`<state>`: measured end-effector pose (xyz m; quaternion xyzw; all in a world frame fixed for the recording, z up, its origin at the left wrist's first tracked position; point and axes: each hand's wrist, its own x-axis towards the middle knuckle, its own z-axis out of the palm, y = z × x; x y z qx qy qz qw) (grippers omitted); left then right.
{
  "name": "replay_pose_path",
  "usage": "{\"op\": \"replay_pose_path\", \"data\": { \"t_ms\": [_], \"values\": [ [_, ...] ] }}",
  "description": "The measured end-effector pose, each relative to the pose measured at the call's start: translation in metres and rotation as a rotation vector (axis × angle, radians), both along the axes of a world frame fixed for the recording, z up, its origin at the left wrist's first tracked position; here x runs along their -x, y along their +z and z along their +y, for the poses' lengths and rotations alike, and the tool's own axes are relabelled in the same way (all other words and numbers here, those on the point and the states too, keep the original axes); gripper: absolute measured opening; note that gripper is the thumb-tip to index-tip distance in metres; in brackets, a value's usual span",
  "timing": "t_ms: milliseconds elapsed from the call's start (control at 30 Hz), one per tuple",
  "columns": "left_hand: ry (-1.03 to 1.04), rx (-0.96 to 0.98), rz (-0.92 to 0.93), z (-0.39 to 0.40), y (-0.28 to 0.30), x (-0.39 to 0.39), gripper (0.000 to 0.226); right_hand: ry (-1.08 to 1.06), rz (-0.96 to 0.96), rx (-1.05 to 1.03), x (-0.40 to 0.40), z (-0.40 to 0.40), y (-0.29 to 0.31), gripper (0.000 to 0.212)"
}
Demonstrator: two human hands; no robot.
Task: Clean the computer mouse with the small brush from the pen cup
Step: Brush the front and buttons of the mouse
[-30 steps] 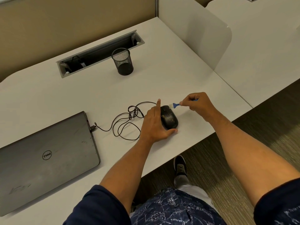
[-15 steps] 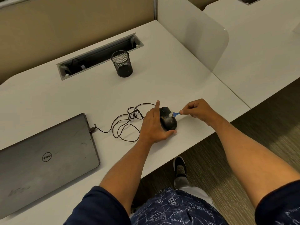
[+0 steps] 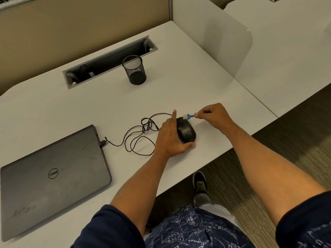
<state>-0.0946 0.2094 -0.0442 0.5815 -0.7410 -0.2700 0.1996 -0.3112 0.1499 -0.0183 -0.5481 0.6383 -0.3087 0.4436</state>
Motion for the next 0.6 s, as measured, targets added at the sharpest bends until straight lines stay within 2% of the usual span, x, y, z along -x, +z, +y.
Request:
{"op": "replay_pose_path", "data": {
  "t_ms": [67, 167, 233, 300, 367, 433, 500, 600],
  "values": [
    [-0.003, -0.002, -0.004, 0.0, 0.0006, 0.0002, 0.14, 0.041, 0.033, -0.014, -0.0038, -0.0014, 0.0009, 0.012],
    [-0.002, -0.023, -0.011, -0.0007, 0.0013, 0.0003, 0.139, -0.059, 0.092, -0.008, -0.003, -0.0041, -0.0013, 0.013],
    [0.003, -0.029, -0.008, -0.0004, 0.001, 0.0004, 0.139, -0.094, 0.044, 0.001, 0.0007, -0.0051, -0.0023, 0.011],
    [0.005, -0.02, -0.001, 0.0002, 0.0006, 0.0008, 0.138, -0.035, -0.013, -0.025, 0.0028, -0.0038, -0.0007, 0.007],
    [0.009, -0.001, 0.0, 0.0003, 0.0, 0.0013, 0.137, 0.005, 0.018, -0.053, 0.0019, -0.0027, -0.0018, 0.007],
    [0.011, -0.003, -0.003, -0.0001, 0.0001, 0.002, 0.136, -0.047, 0.077, -0.046, 0.0014, -0.0024, -0.0025, 0.012],
    [0.015, -0.008, 0.001, -0.0004, 0.0001, 0.0023, 0.136, -0.084, 0.037, -0.034, 0.0033, -0.0026, -0.0023, 0.011],
    [0.013, 0.006, 0.014, -0.0004, -0.0003, 0.0027, 0.135, 0.025, -0.028, -0.06, 0.0045, -0.0008, 0.0007, 0.005]
  ]
}}
